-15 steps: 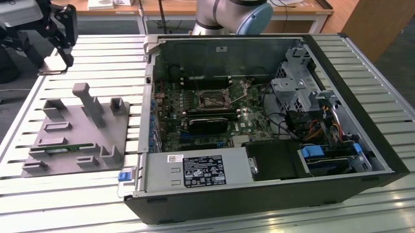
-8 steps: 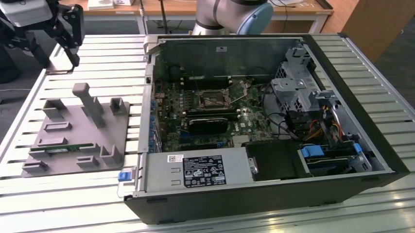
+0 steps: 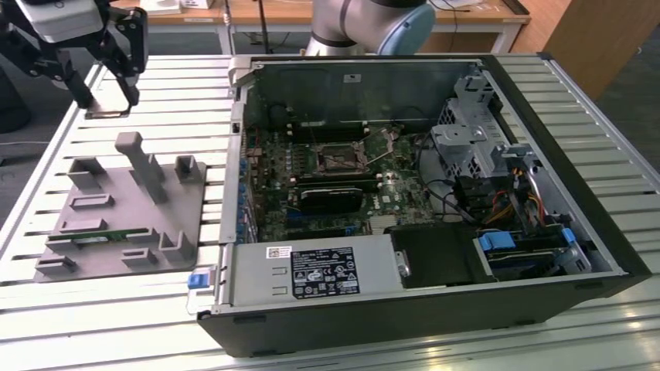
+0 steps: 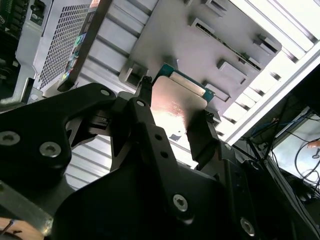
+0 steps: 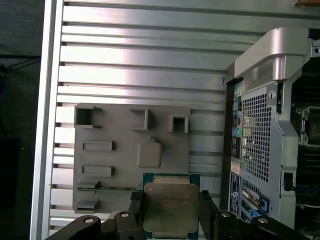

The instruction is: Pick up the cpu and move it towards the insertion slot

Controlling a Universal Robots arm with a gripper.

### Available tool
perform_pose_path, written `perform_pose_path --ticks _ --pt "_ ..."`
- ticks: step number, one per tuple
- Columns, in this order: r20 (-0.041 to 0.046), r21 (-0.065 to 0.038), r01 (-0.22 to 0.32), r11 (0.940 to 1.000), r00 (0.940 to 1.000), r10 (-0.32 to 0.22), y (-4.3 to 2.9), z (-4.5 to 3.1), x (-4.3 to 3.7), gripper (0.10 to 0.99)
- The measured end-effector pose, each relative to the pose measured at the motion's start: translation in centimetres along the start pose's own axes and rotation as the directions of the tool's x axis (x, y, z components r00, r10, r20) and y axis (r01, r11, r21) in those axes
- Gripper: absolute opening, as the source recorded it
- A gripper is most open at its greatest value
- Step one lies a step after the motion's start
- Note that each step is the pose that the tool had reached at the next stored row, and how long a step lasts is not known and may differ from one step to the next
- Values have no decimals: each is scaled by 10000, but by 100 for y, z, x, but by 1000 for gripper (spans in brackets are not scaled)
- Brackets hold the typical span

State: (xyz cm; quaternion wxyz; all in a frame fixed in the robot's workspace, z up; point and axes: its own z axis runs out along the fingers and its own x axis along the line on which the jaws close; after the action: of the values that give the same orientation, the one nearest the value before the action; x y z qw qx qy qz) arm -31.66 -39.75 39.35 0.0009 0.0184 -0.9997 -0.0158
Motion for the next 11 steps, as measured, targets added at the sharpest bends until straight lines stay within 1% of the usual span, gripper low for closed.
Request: perform_pose_path --ticks 6,11 --pt "0 0 0 10000 10000 0 -1 0 -53 533" --pt "-2 1 0 10000 10000 0 -4 -1 -127 533"
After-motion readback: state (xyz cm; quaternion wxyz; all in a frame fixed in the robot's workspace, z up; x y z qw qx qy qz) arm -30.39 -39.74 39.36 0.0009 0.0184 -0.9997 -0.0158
